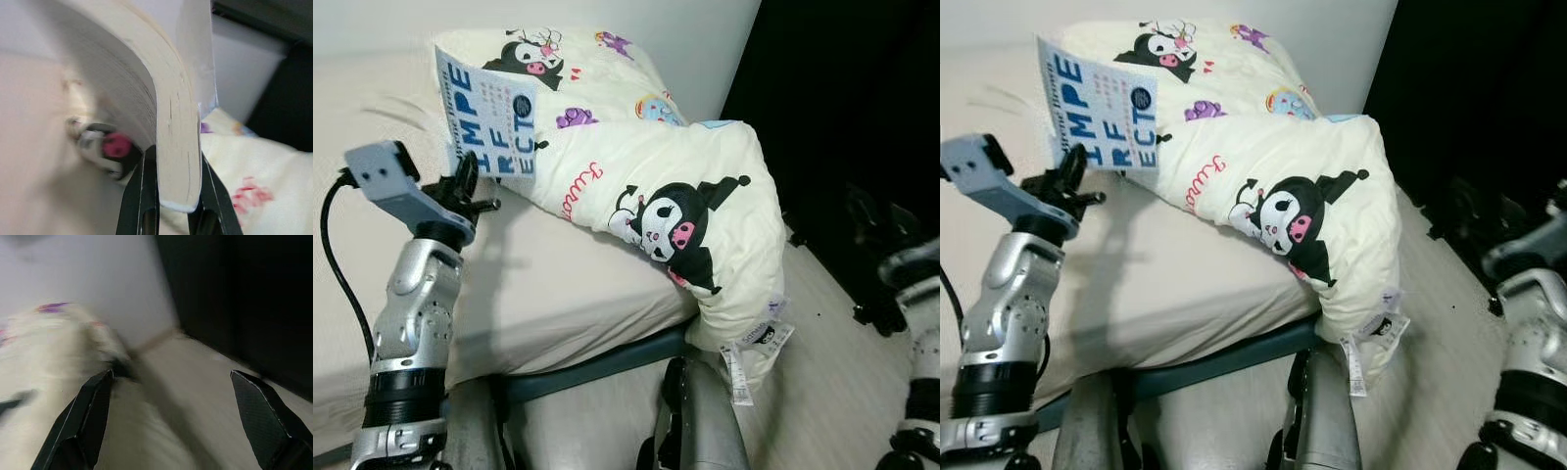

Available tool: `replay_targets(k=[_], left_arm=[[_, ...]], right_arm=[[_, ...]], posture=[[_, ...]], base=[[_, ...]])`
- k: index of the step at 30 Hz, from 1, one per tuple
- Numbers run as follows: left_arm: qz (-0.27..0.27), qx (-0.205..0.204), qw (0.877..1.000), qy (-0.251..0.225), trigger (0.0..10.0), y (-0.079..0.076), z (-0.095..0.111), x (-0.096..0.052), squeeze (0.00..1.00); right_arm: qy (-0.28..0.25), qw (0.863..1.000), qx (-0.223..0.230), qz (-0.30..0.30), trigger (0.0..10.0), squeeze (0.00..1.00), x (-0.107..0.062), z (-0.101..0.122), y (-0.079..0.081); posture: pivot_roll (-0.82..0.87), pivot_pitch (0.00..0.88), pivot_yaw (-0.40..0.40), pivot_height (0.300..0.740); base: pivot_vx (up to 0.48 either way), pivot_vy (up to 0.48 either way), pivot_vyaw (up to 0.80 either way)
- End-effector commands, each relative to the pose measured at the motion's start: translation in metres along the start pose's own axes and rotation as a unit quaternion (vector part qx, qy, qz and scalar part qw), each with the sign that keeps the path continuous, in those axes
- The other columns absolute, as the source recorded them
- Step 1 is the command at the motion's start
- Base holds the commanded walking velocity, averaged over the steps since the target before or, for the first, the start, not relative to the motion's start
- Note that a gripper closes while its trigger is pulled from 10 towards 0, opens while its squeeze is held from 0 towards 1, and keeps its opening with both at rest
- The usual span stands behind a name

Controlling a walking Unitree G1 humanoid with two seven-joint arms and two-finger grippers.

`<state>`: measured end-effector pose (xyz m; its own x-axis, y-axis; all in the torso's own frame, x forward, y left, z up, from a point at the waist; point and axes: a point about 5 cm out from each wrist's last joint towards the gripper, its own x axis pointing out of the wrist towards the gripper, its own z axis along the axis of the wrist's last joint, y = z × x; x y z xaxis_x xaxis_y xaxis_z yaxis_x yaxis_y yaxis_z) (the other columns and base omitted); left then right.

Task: Clean up the room

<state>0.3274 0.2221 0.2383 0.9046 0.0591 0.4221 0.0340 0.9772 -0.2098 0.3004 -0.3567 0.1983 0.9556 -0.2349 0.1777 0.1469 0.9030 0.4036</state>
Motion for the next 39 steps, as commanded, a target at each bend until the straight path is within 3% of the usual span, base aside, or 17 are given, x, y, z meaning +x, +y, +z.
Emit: replay_targets(k=[1,3,7,11,13,18,22,23,25,29,31,32,34,36,39], left_arm=[[0.018,0.03,0.999,-0.021,10.0,0.01,0.007,-0.001,0.0],[0.035,0.045,0.998,-0.022,10.0,0.014,0.008,-0.002,0.0],[0.038,0.055,0.997,-0.025,10.0,0.015,0.01,-0.001,0.0],[0.047,0.079,0.995,-0.038,10.0,0.017,0.017,-0.001,0.0],[0.053,0.091,0.993,-0.049,10.0,0.019,0.023,0.001,0.0],[0.056,0.097,0.992,-0.06,10.0,0.02,0.029,0.005,0.0],[0.056,0.098,0.992,-0.062,10.0,0.02,0.031,0.005,0.0],[0.054,0.102,0.991,-0.065,10.0,0.02,0.033,0.005,0.0],[0.053,0.107,0.99,-0.069,10.0,0.02,0.037,0.005,0.0],[0.054,0.113,0.99,-0.07,10.0,0.02,0.038,0.004,0.0],[0.054,0.113,0.99,-0.07,10.0,0.02,0.038,0.004,0.0],[0.052,0.115,0.989,-0.07,10.0,0.018,0.036,0.004,0.0],[0.052,0.115,0.989,-0.07,10.0,0.018,0.036,0.004,0.0],[0.048,0.116,0.99,-0.068,10.0,0.014,0.034,0.004,0.0],[0.045,0.116,0.99,-0.067,10.0,0.012,0.033,0.004,0.0]], right_arm=[[-0.003,0.999,0.018,-0.028,10.0,0.0,-0.006,-0.004,-0.014],[0.002,0.998,0.057,-0.016,10.0,0.0,-0.006,-0.013,-0.015],[0.008,0.997,0.075,0.007,10.0,0.0,-0.005,-0.019,-0.009],[0.023,0.989,0.12,0.079,10.0,0.0,-0.002,-0.034,0.009],[0.026,0.977,0.159,0.14,10.0,0.0,0.001,-0.041,0.026],[0.038,0.967,0.185,0.169,10.0,0.0,0.008,-0.05,0.039],[0.05,0.967,0.185,0.166,10.0,0.0,0.01,-0.056,0.043],[0.073,0.971,0.175,0.145,10.0,0.0,0.015,-0.067,0.046],[0.1,0.974,0.168,0.116,10.0,0.0,0.023,-0.082,0.057],[0.134,0.972,0.161,0.108,10.0,0.0,0.031,-0.094,0.073],[0.134,0.972,0.161,0.108,10.0,0.0,0.031,-0.094,0.073],[0.159,0.971,0.151,0.097,10.0,0.0,0.032,-0.102,0.08],[0.159,0.971,0.151,0.097,10.0,0.0,0.032,-0.102,0.08],[0.168,0.964,0.163,0.129,10.0,0.0,0.032,-0.108,0.093],[0.17,0.96,0.168,0.144,10.0,0.0,0.032,-0.109,0.099]], posture=[[0.02,0.153,-0.062,0.52],[0.03,0.153,-0.06,0.52],[0.03,0.155,-0.058,0.52],[0.04,0.161,-0.059,0.52],[0.05,0.167,-0.061,0.52],[0.06,0.179,-0.06,0.52],[0.06,0.183,-0.061,0.52],[0.07,0.185,-0.062,0.52],[0.09,0.19,-0.065,0.52],[0.09,0.191,-0.07,0.52],[0.09,0.191,-0.07,0.52],[0.09,0.197,-0.071,0.52],[0.09,0.197,-0.071,0.52],[0.08,0.195,-0.071,0.52],[0.08,0.195,-0.071,0.52]], base=[[0.0,0.0,0.0],[0.0,0.0,0.0],[0.0,0.0,0.0],[0.0,0.0,0.0],[0.0,0.0,0.0],[0.0,0.0,0.0],[0.0,0.0,0.0],[0.0,0.0,0.0],[0.0,0.0,0.0],[0.0,0.0,0.0],[0.0,0.0,0.0],[0.0,0.0,0.0],[0.0,0.0,0.0],[0.0,0.0,0.0],[0.0,0.0,0.0]])
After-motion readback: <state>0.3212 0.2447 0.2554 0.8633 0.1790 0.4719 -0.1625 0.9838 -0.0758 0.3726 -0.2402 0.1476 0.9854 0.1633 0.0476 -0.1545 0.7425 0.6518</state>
